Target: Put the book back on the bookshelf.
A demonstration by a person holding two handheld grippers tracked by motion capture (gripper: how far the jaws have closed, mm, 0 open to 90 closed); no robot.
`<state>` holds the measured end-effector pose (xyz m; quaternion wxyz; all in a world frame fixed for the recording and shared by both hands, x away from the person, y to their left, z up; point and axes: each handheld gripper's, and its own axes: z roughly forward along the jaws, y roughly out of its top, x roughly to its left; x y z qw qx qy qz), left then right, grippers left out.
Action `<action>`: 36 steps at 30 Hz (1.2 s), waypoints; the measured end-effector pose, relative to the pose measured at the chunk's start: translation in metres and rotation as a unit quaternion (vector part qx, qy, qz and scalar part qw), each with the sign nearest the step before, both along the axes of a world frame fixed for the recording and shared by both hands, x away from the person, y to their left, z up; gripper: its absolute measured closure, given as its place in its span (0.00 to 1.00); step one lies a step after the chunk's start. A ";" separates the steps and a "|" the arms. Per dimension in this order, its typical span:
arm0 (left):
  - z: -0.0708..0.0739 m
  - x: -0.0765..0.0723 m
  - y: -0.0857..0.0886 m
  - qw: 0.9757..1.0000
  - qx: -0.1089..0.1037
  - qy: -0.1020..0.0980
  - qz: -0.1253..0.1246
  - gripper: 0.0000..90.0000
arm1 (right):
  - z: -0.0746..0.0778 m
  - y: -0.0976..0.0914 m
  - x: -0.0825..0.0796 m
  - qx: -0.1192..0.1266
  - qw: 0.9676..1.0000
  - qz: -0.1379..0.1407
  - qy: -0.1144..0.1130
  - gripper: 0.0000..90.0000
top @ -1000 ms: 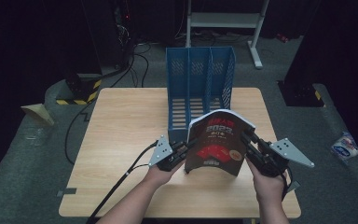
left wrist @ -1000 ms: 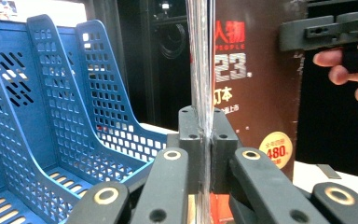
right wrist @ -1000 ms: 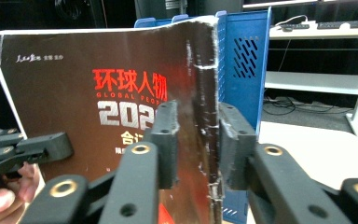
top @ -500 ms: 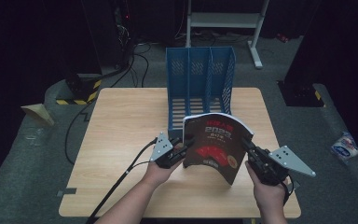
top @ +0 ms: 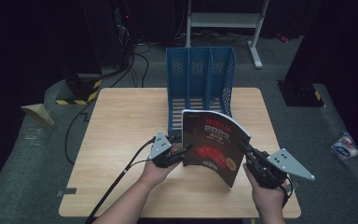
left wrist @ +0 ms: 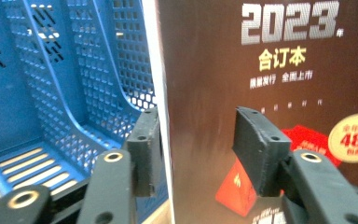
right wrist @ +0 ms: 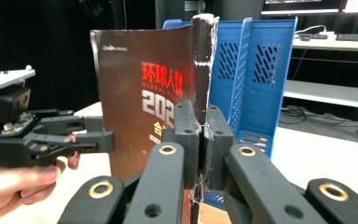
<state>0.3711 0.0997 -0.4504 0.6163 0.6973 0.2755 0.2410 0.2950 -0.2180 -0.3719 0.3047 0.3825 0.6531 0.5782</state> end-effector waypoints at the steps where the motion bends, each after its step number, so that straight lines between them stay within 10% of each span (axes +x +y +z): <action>1: -0.001 -0.002 0.004 1.000 0.001 0.001 0.004 0.57 | 0.000 0.001 0.000 0.002 1.000 0.000 -0.002 0.96; 13: -0.033 -0.031 0.087 0.997 0.044 0.021 0.066 0.54 | 0.003 0.011 -0.006 -0.001 1.000 0.000 -0.011 0.96; 17: -0.051 -0.041 0.126 0.989 0.085 0.051 0.108 0.54 | 0.007 0.015 -0.007 0.000 1.000 0.003 -0.017 0.96; 20: -0.056 -0.047 0.145 0.975 0.096 0.094 0.177 0.55 | 0.011 0.018 -0.007 0.007 1.000 0.012 -0.018 0.96; 27: -0.073 -0.047 0.163 0.962 0.092 0.134 0.220 0.54 | 0.021 0.029 -0.005 0.014 0.999 0.017 -0.025 0.97; 36: -0.073 -0.048 0.164 0.965 0.076 0.134 0.213 0.55 | 0.042 0.036 -0.004 0.012 0.999 0.011 -0.044 0.97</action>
